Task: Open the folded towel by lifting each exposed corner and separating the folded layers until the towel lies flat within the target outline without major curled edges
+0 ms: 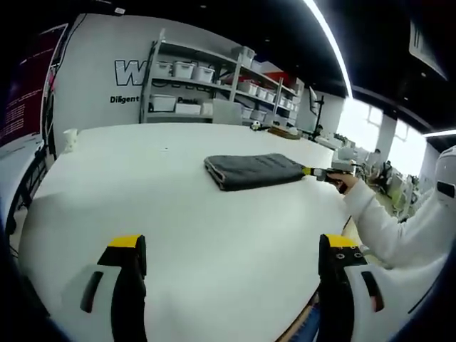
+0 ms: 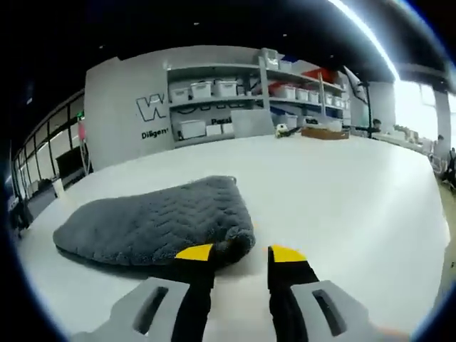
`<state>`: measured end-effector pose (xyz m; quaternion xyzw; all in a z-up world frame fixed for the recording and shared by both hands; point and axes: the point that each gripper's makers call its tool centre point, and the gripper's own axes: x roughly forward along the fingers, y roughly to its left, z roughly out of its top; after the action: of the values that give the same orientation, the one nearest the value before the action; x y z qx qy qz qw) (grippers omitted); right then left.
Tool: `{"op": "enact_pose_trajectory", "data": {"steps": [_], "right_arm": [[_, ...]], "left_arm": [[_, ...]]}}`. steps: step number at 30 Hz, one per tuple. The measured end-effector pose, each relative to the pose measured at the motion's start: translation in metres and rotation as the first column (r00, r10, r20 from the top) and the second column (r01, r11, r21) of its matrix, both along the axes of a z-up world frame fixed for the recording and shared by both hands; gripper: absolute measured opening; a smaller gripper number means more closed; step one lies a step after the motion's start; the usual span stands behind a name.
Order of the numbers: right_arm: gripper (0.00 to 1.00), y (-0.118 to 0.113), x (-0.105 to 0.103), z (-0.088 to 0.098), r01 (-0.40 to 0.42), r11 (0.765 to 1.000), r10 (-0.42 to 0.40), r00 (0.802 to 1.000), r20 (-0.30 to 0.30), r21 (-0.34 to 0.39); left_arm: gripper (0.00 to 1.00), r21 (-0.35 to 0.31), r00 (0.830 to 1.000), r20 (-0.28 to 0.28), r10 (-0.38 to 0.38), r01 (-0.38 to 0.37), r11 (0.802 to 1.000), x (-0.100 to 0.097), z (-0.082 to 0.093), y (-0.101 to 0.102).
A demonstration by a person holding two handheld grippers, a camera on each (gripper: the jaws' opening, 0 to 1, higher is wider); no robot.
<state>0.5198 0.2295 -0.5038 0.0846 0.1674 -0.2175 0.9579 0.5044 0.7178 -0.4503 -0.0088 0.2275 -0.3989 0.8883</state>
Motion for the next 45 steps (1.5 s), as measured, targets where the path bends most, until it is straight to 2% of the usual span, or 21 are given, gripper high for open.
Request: {"op": "enact_pose_trajectory", "data": {"steps": [2, 5, 7, 8, 10, 12, 13, 14, 15, 17, 18, 19, 20, 21, 28, 32, 34, 38, 42, 43, 45], "right_arm": [[0.52, 0.004, -0.006, 0.019, -0.050, 0.997, 0.052, 0.998, 0.027, -0.067], [0.62, 0.020, -0.011, 0.044, -0.116, 0.983, 0.127, 0.990, 0.068, -0.142], [0.67, 0.034, -0.011, 0.057, -0.169, 0.974, 0.186, 0.977, 0.101, -0.152], [0.71, 0.048, -0.007, 0.068, -0.224, 0.964, 0.243, 0.960, 0.135, -0.145], [0.76, 0.063, -0.005, 0.075, -0.274, 0.948, 0.297, 0.945, 0.141, -0.159], [0.79, 0.085, -0.001, 0.087, -0.339, 0.922, 0.369, 0.916, 0.155, -0.189], [0.80, 0.088, -0.001, 0.088, -0.348, 0.918, 0.379, 0.912, 0.157, -0.191], [0.80, 0.104, 0.003, 0.094, -0.393, 0.898, 0.426, 0.889, 0.166, -0.198], [0.80, 0.107, 0.003, 0.095, -0.401, 0.894, 0.434, 0.886, 0.166, -0.199], [0.83, 0.129, 0.009, 0.102, -0.464, 0.857, 0.501, 0.851, 0.156, -0.225], [0.85, 0.132, 0.010, 0.103, -0.471, 0.853, 0.509, 0.846, 0.156, -0.226], [0.88, 0.148, 0.014, 0.107, -0.515, 0.825, 0.555, 0.816, 0.159, -0.233], [0.90, 0.151, 0.014, 0.107, -0.523, 0.820, 0.563, 0.810, 0.161, -0.233], [0.91, 0.164, 0.017, 0.109, -0.552, 0.801, 0.591, 0.791, 0.159, -0.233], [0.99, 0.225, 0.034, 0.104, -0.669, 0.693, 0.709, 0.700, 0.089, -0.268], [0.99, 0.247, 0.045, 0.101, -0.696, 0.660, 0.738, 0.671, 0.072, -0.283], [0.99, 0.255, 0.057, 0.094, -0.689, 0.638, 0.737, 0.676, 0.012, -0.344], [0.98, 0.267, 0.084, 0.068, -0.684, 0.597, 0.714, 0.691, -0.110, -0.420], [0.91, 0.273, 0.102, 0.051, -0.668, 0.571, 0.685, 0.708, -0.172, -0.477], [0.89, 0.275, 0.109, 0.040, -0.668, 0.562, 0.673, 0.712, -0.200, -0.488], [0.85, 0.277, 0.117, 0.032, -0.666, 0.560, 0.663, 0.717, -0.215, -0.493]], "left_arm": [[1.00, 0.001, 1.000, -0.003, 0.003, -0.003, 1.000, 0.000, -0.001, 0.001], [1.00, 0.003, 1.000, -0.008, 0.000, 0.000, 1.000, 0.002, -0.003, -0.001], [1.00, 0.003, 1.000, -0.008, -0.005, 0.005, 1.000, 0.003, -0.003, -0.003], [1.00, 0.003, 1.000, -0.007, -0.009, 0.009, 1.000, 0.004, -0.003, -0.005], [1.00, 0.003, 1.000, -0.006, -0.014, 0.014, 1.000, 0.004, -0.002, -0.007], [1.00, 0.003, 1.000, -0.005, -0.021, 0.021, 1.000, 0.004, -0.002, -0.010], [1.00, 0.003, 1.000, -0.004, -0.022, 0.022, 1.000, 0.004, -0.002, -0.010], [1.00, 0.003, 1.000, -0.003, -0.026, 0.026, 1.000, 0.004, -0.001, -0.011], [1.00, 0.003, 1.000, -0.003, -0.027, 0.027, 1.000, 0.004, -0.001, -0.011], [1.00, 0.009, 0.999, 0.001, -0.039, 0.039, 0.999, 0.001, -0.001, -0.013], [1.00, 0.009, 0.999, 0.001, -0.040, 0.040, 0.999, 0.001, -0.001, -0.013], [1.00, 0.010, 0.999, 0.004, -0.045, 0.045, 0.999, 0.000, -0.001, -0.013], [1.00, 0.010, 0.999, 0.004, -0.045, 0.045, 0.999, -0.001, -0.001, -0.013], [1.00, 0.011, 0.999, 0.004, -0.046, 0.046, 0.999, -0.001, -0.001, -0.013], [1.00, 0.014, 0.999, 0.013, -0.049, 0.049, 0.999, -0.003, 0.002, -0.012], [1.00, 0.009, 0.998, 0.019, -0.053, 0.053, 0.999, -0.004, 0.004, -0.013], [1.00, 0.012, 0.998, 0.020, -0.055, 0.055, 0.998, -0.005, 0.004, -0.014], [1.00, 0.012, 0.998, 0.021, -0.058, 0.058, 0.998, -0.007, 0.005, -0.014], [1.00, 0.009, 0.998, 0.026, -0.058, 0.058, 0.998, -0.009, 0.007, -0.014], [1.00, 0.009, 0.998, 0.026, -0.057, 0.057, 0.998, -0.010, 0.007, -0.014], [1.00, 0.009, 0.998, 0.026, -0.056, 0.056, 0.998, -0.011, 0.007, -0.014]]}}
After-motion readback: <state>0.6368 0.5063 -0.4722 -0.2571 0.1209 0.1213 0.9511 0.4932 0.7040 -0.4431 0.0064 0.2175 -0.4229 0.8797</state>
